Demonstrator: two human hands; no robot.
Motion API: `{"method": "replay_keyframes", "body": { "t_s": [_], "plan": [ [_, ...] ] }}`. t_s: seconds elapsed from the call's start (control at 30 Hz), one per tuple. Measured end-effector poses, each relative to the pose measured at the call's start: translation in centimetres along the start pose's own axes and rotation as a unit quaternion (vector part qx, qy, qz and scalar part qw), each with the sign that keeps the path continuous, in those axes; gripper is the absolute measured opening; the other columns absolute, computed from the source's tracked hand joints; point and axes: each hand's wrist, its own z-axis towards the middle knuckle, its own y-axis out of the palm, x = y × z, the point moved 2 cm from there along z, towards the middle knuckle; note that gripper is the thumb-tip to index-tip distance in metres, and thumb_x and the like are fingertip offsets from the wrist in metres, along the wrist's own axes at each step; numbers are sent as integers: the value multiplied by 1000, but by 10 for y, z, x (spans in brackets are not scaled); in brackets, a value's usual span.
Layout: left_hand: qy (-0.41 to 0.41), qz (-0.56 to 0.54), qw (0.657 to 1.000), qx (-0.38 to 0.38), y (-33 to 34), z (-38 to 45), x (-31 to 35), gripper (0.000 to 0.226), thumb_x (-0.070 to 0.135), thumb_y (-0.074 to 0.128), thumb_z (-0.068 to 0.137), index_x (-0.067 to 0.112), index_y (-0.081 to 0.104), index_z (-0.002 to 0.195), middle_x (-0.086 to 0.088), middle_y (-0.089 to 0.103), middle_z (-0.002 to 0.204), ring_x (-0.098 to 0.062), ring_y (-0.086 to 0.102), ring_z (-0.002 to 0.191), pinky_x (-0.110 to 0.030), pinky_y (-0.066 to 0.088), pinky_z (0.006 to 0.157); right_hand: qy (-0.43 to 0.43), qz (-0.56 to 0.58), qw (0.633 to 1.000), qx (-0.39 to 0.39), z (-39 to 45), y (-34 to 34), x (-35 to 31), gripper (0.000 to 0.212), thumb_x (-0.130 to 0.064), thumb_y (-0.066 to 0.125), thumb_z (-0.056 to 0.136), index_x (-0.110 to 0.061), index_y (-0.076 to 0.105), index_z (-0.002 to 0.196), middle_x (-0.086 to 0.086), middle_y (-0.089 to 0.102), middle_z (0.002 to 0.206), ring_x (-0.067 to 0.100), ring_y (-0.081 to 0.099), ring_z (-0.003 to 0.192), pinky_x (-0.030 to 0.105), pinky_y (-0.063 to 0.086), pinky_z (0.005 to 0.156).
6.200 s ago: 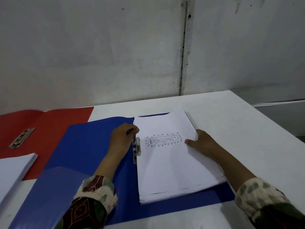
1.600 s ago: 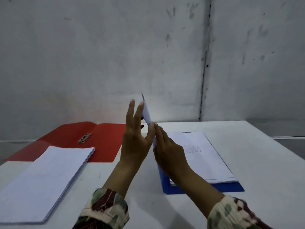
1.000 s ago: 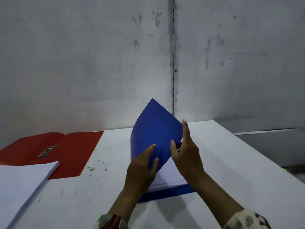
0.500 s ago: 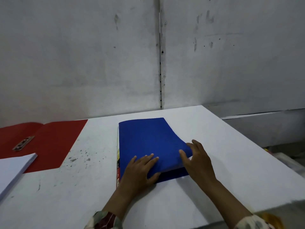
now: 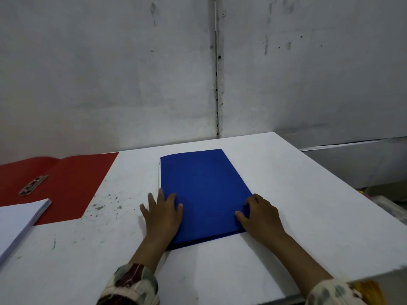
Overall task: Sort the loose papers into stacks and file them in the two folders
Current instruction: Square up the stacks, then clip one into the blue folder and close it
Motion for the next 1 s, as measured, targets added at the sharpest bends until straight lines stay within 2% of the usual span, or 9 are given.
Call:
{"method": "replay_keyframes", "body": {
  "t_s": [0.1,0.17,0.23,0.37,0.5,0.63,0.7,0.83,1.0],
  "plan": [
    [13,-7,997,-70,9,4,-8,51,46,25,97,33,17,145,-6,3,158,-29,12,143,-51,8,115,-18,-8,997,-81,-1,4,-1,70,-70,37,82,-28,30,138,2,15,155,25,22,139,37,22,114],
    [46,-41,993,-100,14,5,-9,52,44,27,97,32,15,146,-3,-2,158,-28,7,145,-45,10,117,-74,-38,988,-130,-7,5,-4,99,-90,21,60,-42,11,146,-14,-18,154,25,-17,144,46,-6,118],
    [70,-78,988,-117,13,8,-9,52,41,31,98,30,16,147,1,-4,158,-25,0,146,-39,11,117,-143,-75,979,-125,-9,5,-7,109,-94,11,46,-48,8,144,-18,-23,152,20,-34,138,49,-21,113],
    [122,-119,975,-140,11,15,-6,52,38,32,98,30,15,147,6,-7,157,-16,10,145,-30,17,116,-135,-86,978,-134,3,5,2,109,-91,6,45,-46,12,144,-18,-4,157,15,-22,143,43,-19,115],
    [125,-160,970,-134,17,27,10,57,42,29,98,28,8,148,8,-2,157,-13,21,141,-27,25,112,-101,-89,985,-111,17,3,25,126,-94,-20,36,-42,14,146,-16,0,157,12,-7,146,38,-9,117],
    [153,-145,970,-119,32,50,44,56,44,26,98,25,9,148,6,1,158,-15,21,141,-29,21,114,-28,-55,994,-88,36,-2,44,103,-73,-9,53,-36,18,146,-13,2,158,15,-4,146,38,-4,118],
    [178,-121,970,-109,39,62,64,56,43,23,98,23,9,148,3,2,158,-14,19,142,-29,13,116,11,-38,997,-73,46,-4,54,97,-77,-2,60,-35,22,144,-12,5,158,18,-3,146,41,-4,118],
    [213,-82,968,-100,51,81,93,55,41,19,99,21,6,149,1,2,158,-12,12,144,-32,6,118,58,-47,996,-56,63,-9,74,67,-69,29,86,-33,24,143,-9,5,158,23,-4,146,44,-4,118],
    [232,-58,965,-103,61,102,120,55,42,16,99,22,3,149,2,0,158,-11,6,145,-40,3,119,102,-64,992,-36,87,-12,92,63,-60,29,92,-31,17,146,-7,0,159,25,-5,146,45,-4,117]
  ]
}}
